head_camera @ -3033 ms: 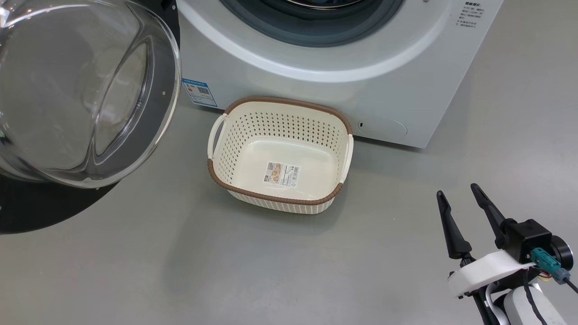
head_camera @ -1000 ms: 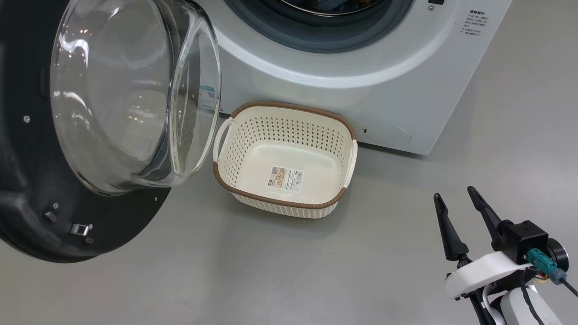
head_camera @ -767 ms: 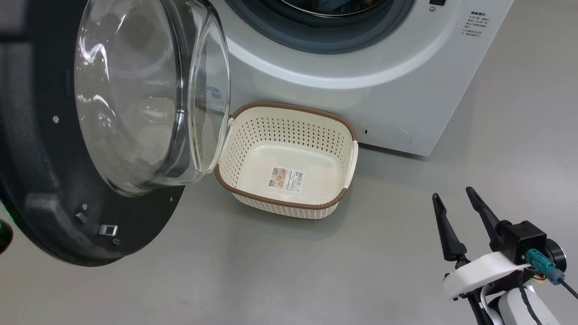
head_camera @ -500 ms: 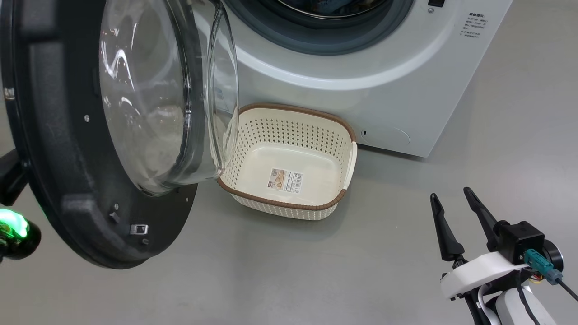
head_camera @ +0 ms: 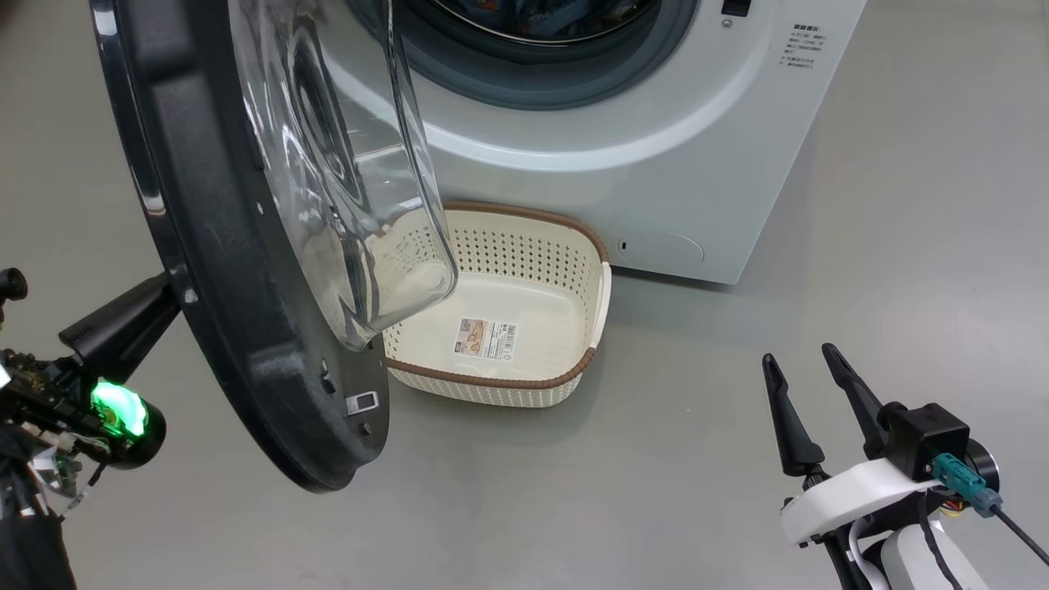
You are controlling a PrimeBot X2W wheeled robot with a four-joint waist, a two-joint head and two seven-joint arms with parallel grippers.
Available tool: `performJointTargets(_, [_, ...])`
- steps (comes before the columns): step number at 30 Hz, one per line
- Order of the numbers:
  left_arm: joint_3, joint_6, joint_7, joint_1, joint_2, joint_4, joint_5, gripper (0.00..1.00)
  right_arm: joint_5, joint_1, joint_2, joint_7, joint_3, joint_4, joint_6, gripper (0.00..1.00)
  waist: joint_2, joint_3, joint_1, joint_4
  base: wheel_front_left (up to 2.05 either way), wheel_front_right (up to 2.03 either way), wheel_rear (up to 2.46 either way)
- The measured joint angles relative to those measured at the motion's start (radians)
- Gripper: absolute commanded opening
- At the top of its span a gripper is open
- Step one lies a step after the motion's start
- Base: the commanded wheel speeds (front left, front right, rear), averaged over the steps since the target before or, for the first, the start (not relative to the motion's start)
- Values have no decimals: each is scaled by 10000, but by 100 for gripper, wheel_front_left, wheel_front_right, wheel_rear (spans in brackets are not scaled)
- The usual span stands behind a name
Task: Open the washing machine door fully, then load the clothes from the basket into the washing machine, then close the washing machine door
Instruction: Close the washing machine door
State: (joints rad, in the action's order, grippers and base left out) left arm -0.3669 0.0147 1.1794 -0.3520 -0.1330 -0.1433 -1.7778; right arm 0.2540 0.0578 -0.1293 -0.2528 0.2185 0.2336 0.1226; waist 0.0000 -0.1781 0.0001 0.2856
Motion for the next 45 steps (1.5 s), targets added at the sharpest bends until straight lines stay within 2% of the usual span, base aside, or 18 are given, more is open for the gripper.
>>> performJointTargets(12, [272,293,-466,87,817,378,86,0,15,5,58,0,36,54,0,100,0,108,0,-819,0,0,0])
performJointTargets(25, [790,640,-1396,-54,922,560,660,0,15,42,109,0,92,58,0,100,0,71,0,-1804,0,0,0])
performJointTargets(36, [1104,746,-2328,-883,1051,543,688,0,15,231,217,0,40,0,0,100,0,-311,0,-2664,0,0,0])
performJointTargets(45, [1287,830,-3189,-1490,1076,274,1260,0,15,426,314,0,-19,-82,0,100,0,-705,0,-3258,0,0,0])
